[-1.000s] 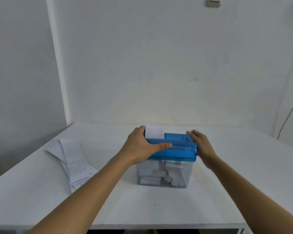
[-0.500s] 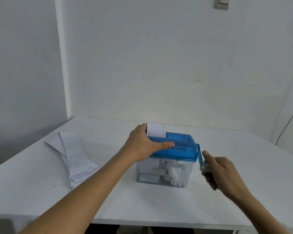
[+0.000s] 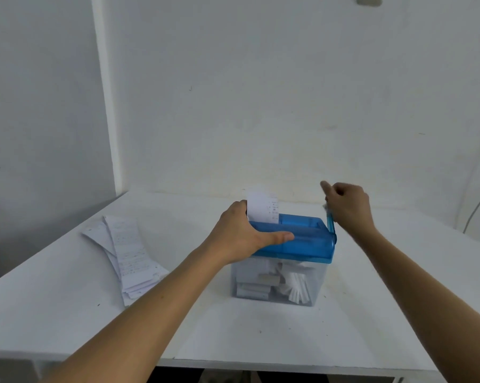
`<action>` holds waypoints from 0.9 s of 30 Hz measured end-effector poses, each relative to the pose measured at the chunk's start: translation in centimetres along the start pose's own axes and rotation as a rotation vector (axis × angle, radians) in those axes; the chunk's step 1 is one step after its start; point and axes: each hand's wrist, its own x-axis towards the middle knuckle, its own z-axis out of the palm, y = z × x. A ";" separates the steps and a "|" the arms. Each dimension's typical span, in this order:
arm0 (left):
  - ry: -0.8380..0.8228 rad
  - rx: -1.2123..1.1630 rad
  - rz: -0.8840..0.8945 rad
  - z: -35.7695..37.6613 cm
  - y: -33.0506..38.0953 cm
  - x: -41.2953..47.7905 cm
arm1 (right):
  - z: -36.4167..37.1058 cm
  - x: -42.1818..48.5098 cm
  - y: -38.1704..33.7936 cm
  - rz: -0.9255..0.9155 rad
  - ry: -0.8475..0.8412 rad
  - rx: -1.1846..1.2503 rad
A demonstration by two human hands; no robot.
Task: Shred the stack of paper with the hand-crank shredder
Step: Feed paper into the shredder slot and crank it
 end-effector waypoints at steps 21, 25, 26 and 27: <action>-0.001 -0.028 -0.017 0.2 -0.5 0.3 | -8.3 -12.2 -1.8 -0.351 -0.347 -0.950; -0.012 -0.010 -0.009 0.1 -0.5 0.5 | -8.2 -8.1 -3.1 -0.498 -0.195 -1.053; -0.020 -0.012 -0.008 0.1 -0.5 0.6 | -7.9 -7.2 -2.9 -0.540 -0.171 -1.047; -0.026 -0.013 -0.009 0.1 -0.6 0.6 | -7.4 -6.3 -2.5 -0.572 -0.148 -1.037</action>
